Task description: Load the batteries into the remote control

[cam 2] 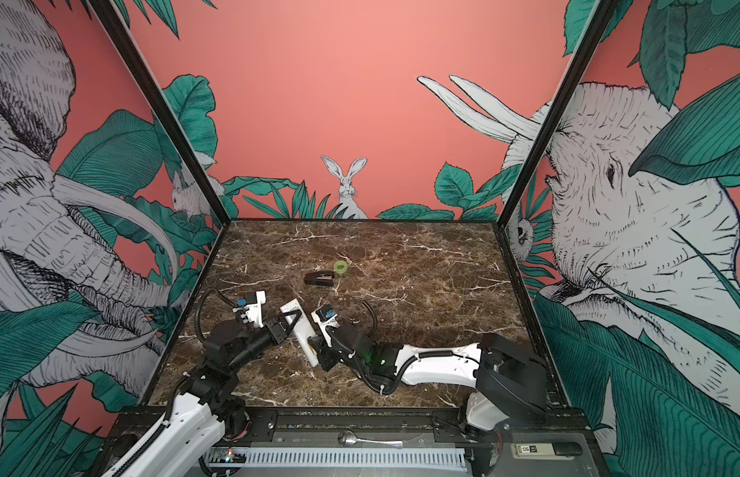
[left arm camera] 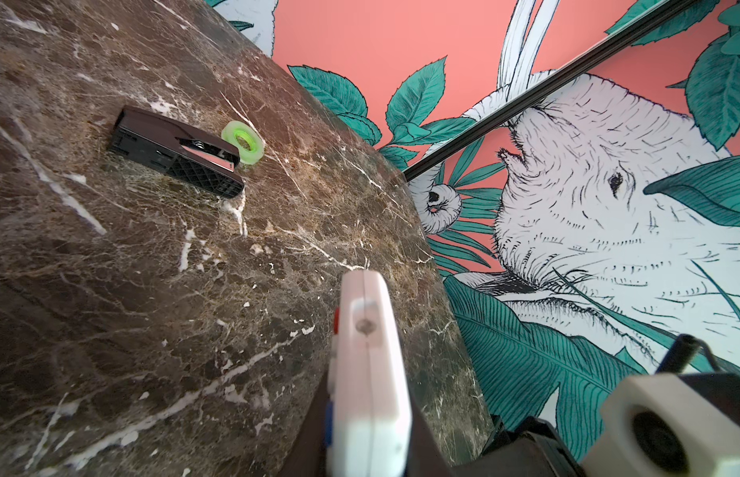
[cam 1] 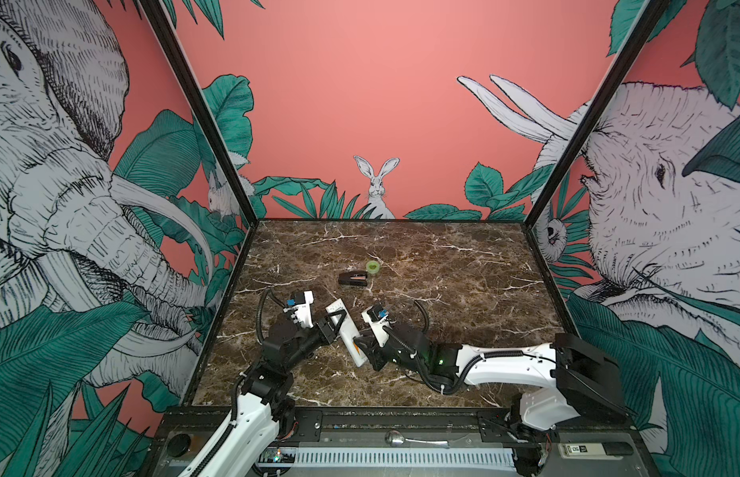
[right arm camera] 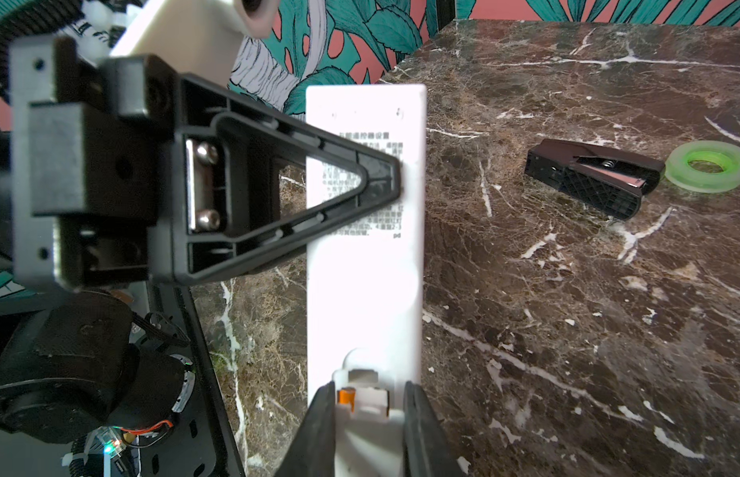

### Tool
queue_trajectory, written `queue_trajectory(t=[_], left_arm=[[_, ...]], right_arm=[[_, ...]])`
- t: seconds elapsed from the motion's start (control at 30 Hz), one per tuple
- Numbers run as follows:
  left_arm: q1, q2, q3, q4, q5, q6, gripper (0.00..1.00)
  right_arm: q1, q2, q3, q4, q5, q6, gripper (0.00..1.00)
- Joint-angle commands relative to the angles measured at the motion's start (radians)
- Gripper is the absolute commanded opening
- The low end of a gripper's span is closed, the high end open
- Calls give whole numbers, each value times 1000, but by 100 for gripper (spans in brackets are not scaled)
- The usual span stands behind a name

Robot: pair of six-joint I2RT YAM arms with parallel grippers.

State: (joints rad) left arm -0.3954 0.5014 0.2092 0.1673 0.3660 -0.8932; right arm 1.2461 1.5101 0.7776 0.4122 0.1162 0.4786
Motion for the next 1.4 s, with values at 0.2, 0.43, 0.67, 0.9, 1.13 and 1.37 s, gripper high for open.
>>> queue_trajectory(t=[0.2, 0.43, 0.67, 0.9, 1.13, 1.37], left_arm=[[9, -17, 28, 29, -2, -10, 0], [9, -16, 30, 32, 1, -10, 0], [8, -9, 35, 32, 5, -7, 0], [9, 0, 29, 47, 9, -10, 0], [9, -7, 26, 44, 10, -12, 0], [8, -20, 23, 30, 10, -6, 0]], right_arm=[[10, 20, -4, 33, 2, -12, 13], [10, 18, -6, 42, -1, -17, 21], [10, 14, -6, 41, -1, -22, 29], [11, 16, -4, 43, -1, -26, 36], [10, 6, -9, 41, 1, -23, 41], [10, -45, -1, -6, 1, -43, 46]])
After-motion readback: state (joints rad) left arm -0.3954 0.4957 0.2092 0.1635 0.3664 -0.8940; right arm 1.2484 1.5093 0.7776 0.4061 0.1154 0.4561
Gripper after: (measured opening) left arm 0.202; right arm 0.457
